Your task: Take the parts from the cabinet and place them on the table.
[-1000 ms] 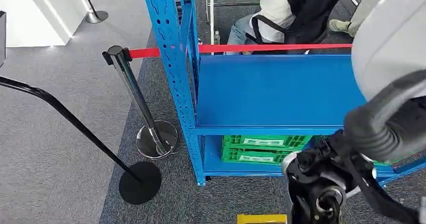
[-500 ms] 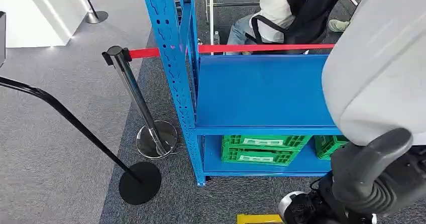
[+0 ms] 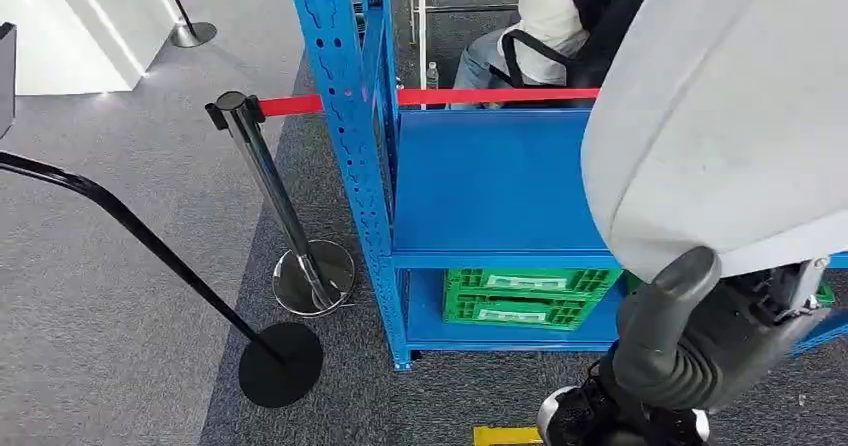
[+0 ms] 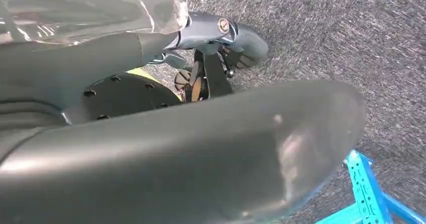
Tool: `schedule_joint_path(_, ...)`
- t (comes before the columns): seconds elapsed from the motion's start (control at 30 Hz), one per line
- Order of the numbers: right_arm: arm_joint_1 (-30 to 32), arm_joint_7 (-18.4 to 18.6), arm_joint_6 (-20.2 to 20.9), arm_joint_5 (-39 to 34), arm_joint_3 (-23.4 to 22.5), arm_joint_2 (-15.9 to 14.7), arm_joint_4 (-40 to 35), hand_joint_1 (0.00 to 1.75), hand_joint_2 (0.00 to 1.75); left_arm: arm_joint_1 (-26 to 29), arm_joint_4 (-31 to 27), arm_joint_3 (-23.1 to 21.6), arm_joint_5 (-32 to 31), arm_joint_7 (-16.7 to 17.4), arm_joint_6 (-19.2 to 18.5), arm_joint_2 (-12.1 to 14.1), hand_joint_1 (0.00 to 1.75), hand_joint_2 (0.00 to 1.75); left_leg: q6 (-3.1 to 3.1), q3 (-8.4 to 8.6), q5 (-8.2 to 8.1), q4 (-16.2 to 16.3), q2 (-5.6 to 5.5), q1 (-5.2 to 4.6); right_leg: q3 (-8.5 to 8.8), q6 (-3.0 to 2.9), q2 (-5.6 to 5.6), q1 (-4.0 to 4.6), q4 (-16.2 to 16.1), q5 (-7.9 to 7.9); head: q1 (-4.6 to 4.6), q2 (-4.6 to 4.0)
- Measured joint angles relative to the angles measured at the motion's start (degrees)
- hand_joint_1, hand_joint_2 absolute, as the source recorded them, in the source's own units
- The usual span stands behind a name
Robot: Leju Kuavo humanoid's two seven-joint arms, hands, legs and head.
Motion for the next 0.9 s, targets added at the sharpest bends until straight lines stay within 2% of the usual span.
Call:
schedule_joint_path(0.07, 0.44, 0.0, -0.09, 0.13, 0.33, -0.11, 0.15, 1.75, 1.75, 0.04, 0.0, 0.0, -0.61, -0.39, -0.04, 0.02, 0.0, 0.0, 0.34, 0.0, -0.04, 0.07, 0.0, -0.27, 0.02, 0.4, 0.0, -0.39, -0.12, 0.1, -0.02, 0.0)
schedule_joint_path(0.1, 0.45, 0.0, -0.11, 0.13, 0.59, -0.11, 0.15, 1.75, 1.75, 0.03, 0.0, -0.02, -0.77, -0.66, -0.04, 0.02, 0.0, 0.0, 0.65, 0.02, 0.29, 0.02, -0.02, -0.46, 0.13, 0.84, 0.01, -0.55, -0.45, 0.49, -0.04, 0.0)
schedule_joint_path(0.13, 0.47, 0.0, -0.13, 0.11, 0.77, -0.11, 0.15, 1.75, 1.75, 0.02, 0.0, -0.05, -1.1, -1.14, -0.04, 0.02, 0.0, 0.0, 1.38, 0.32, 0.93, -0.94, -0.05, -0.6, 0.42, 1.2, 0.06, -0.41, -1.14, 0.8, -0.11, 0.0)
schedule_joint_path(0.17, 0.63, 0.0, -0.2, 0.07, 0.79, -0.24, 0.22, 1.75, 1.75, 0.01, 0.0, -0.13, -1.29, -1.59, -0.04, -0.04, 0.0, 0.0, 1.66, 1.2, 2.14, -2.66, 0.16, 0.25, 0.29, 1.01, -0.11, -0.41, -0.53, 0.35, 0.07, 0.0)
schedule_joint_path(0.2, 0.69, -0.02, -0.24, -0.02, 0.81, -0.42, 0.28, 1.75, 1.75, 0.0, 0.0, -0.22, -1.44, -1.9, -0.04, -0.11, 0.0, 0.0, 2.15, 1.25, 2.5, -3.1, 0.28, 0.16, -0.41, 0.83, -0.11, -0.03, 1.21, -1.74, 0.17, 0.0)
schedule_joint_path(0.27, 0.87, -0.02, -0.26, -0.04, 0.9, -0.66, 0.44, 1.75, 1.75, 0.02, 0.0, -0.29, -1.73, -2.23, -0.04, -0.15, 0.0, 0.0, 2.34, 0.76, 2.66, -2.98, 0.41, 0.17, -3.57, 0.83, -0.07, 0.09, 9.49, -6.94, 0.48, 0.0)
schedule_joint_path(0.3, 1.08, -0.02, -0.28, -0.06, 0.87, -0.77, 0.55, 1.75, 1.75, 0.08, 0.0, -0.37, -1.77, -2.34, -0.04, -0.2, 0.0, 0.0, 2.3, 0.47, 2.68, -2.8, 0.46, 0.16, -5.1, 1.01, -0.07, 0.11, 13.6, -8.78, 0.44, 0.0)
schedule_joint_path(0.33, 1.21, -0.02, -0.28, -0.09, 0.87, -0.89, 0.66, 1.75, 1.75, 0.12, 0.0, -0.48, -1.84, -2.49, -0.02, -0.2, 0.0, 0.0, 2.18, 0.13, 2.76, -2.56, 0.52, 0.17, -5.83, 1.23, -0.08, 0.09, 16.0, -9.32, 0.46, 0.0)
schedule_joint_path(0.37, 1.31, -0.02, -0.28, -0.09, 0.89, -0.96, 0.76, 1.75, 1.75, 0.14, 0.0, -0.52, -1.88, -2.56, -0.02, -0.22, 0.0, 0.0, 2.06, -0.17, 2.82, -2.28, 0.53, 0.34, -5.22, 1.35, -0.12, -0.04, 15.55, -8.6, 0.5, 0.0)
schedule_joint_path(0.4, 1.37, -0.02, -0.28, -0.13, 0.92, -1.01, 0.88, 1.75, 1.75, 0.13, 0.0, -0.53, -1.9, -2.58, 0.0, -0.26, 0.0, 0.0, 1.81, -0.58, 2.77, -1.78, 0.52, 0.68, -2.93, 1.52, -0.15, -0.18, 11.94, -6.57, 0.41, 0.0)
schedule_joint_path(0.43, 1.36, -0.02, -0.28, -0.22, 0.92, -1.03, 0.92, 1.75, 1.75, 0.13, 0.02, -0.53, -1.88, -2.58, -0.02, -0.31, 0.0, 0.0, 1.28, -1.03, 2.59, -1.04, 0.49, 1.13, 0.2, 1.9, -0.2, -0.36, 6.61, -4.36, 0.5, 0.0)
schedule_joint_path(0.47, 1.35, -0.02, -0.28, -0.24, 0.92, -1.03, 0.96, 1.75, 1.75, 0.12, 0.0, -0.53, -1.86, -2.58, -0.02, -0.31, 0.0, 0.0, 0.66, -1.6, 2.23, 0.0, 0.42, 1.5, 3.29, 2.47, -0.28, -0.71, 1.32, -3.14, 0.48, 0.0)
schedule_joint_path(0.5, 1.42, -0.02, -0.28, -0.22, 0.92, -1.03, 1.11, 1.75, 1.75, 0.09, -0.02, -0.53, -1.9, -2.69, 0.13, -0.11, 0.0, 0.0, 0.0, -2.39, 1.96, 0.76, 0.27, 1.28, 3.85, 2.48, 0.22, -0.1, 1.48, -4.51, 0.48, 0.0)
schedule_joint_path(0.53, 1.63, -0.02, -0.28, -0.17, 0.92, -1.03, 1.16, 1.75, 1.75, 0.16, -0.02, -0.59, -2.39, -3.0, 0.64, -0.13, 0.0, 0.0, -0.3, -3.01, 1.69, 1.84, 0.02, 1.3, 2.6, 1.42, 0.71, -0.02, 3.04, -2.78, 0.66, 0.0)
schedule_joint_path(0.57, 1.56, -0.02, -0.28, -0.2, 0.88, -0.96, 1.18, 1.75, 1.75, 0.15, -0.02, -0.85, -2.84, -3.43, 1.2, -0.17, 0.0, 0.0, -0.54, -3.49, 1.5, 2.79, -0.13, 1.31, 2.34, 1.02, 0.74, -0.23, 2.11, -4.38, 0.46, 0.0)
schedule_joint_path(0.6, 1.65, 0.0, -0.28, -0.2, 0.9, -0.87, 1.23, 1.75, 1.75, 0.09, -0.02, -1.07, -3.0, -3.67, 1.36, -0.2, 0.0, 0.0, -0.56, -3.95, 1.68, 2.87, -0.29, 1.31, 1.93, 0.3, 0.81, -0.11, 2.94, -4.36, 0.28, 0.0)
schedule_joint_path(0.63, 1.65, -0.02, -0.28, -0.11, 0.9, -0.87, 1.25, 1.75, 1.75, 0.15, -0.02, -1.12, -3.19, -3.91, 1.66, -0.13, 0.0, 0.0, -0.67, -4.25, 1.77, 2.94, -0.32, 1.5, 1.62, -0.12, 0.7, -0.28, 3.07, -4.24, 0.46, 0.0)
schedule_joint_path(0.67, 1.54, -0.02, -0.28, -0.04, 0.9, -0.83, 1.27, 1.75, 1.75, 0.25, 0.0, -1.12, -3.48, -4.02, 1.9, -0.07, 0.0, 0.0, -0.88, -4.4, 1.25, 3.3, -0.2, 1.59, 1.07, -0.65, 0.43, -0.3, 2.98, -3.88, 0.48, 0.0)
schedule_joint_path(0.7, 1.57, -0.02, -0.28, -0.02, 0.87, -0.76, 1.29, 1.75, 1.75, 0.3, 0.0, -1.23, -3.59, -4.18, 2.03, -0.15, 0.0, 0.0, -1.12, -4.83, -0.87, 4.64, 0.1, 1.61, 0.76, -1.08, 0.38, -0.29, 2.95, -3.57, 0.33, 0.0)
schedule_joint_path(0.77, 1.59, -0.02, -0.28, 0.15, 0.85, -0.24, 1.29, 1.75, 1.75, 0.24, 0.0, -1.6, -3.63, -4.44, 2.1, -0.15, 0.0, 0.0, -1.58, -7.46, -6.64, 12.2, 0.4, 1.7, -0.25, -1.39, 0.26, -0.25, 2.94, -2.81, 0.35, 0.0)
schedule_joint_path(0.8, 1.65, -0.02, -0.28, 0.46, 0.83, -0.17, 1.29, 1.75, 1.75, 0.25, 0.0, -1.73, -3.63, -4.44, 2.12, -0.15, 0.0, 0.0, -1.61, -8.92, -8.91, 16.59, 0.42, 1.69, -0.83, -1.42, 0.12, -0.13, 2.96, -2.42, 0.37, 0.0)
schedule_joint_path(0.83, 1.67, -0.02, -0.28, 1.07, 0.79, -0.09, 1.36, 1.75, 1.75, 0.26, 0.0, -1.86, -3.63, -4.46, 2.12, -0.17, 0.0, 0.0, -1.49, -9.61, -9.92, 19.5, 0.42, 1.67, -1.42, -1.48, -0.01, 0.06, 2.98, -2.03, 0.37, 0.0)
schedule_joint_path(0.87, 1.67, -0.02, -0.28, 1.18, 0.79, 0.0, 1.4, 1.75, 1.75, 0.28, 0.0, -1.88, -3.61, -4.46, 2.12, -0.17, 0.0, 0.0, -1.25, -8.96, -9.53, 19.58, 0.4, 1.6, -1.9, -1.54, -0.08, 0.33, 2.98, -1.64, 0.39, 0.0)
schedule_joint_path(0.9, 1.66, -0.02, -0.24, 1.16, 0.76, 0.11, 1.44, 1.75, 1.75, 0.28, 0.0, -1.88, -3.5, -4.52, 2.23, -0.17, 0.0, 0.0, -0.72, -7.02, -8.17, 17.11, 0.37, 1.44, -2.18, -1.64, -0.12, 0.71, 2.98, -1.26, 0.37, 0.0)
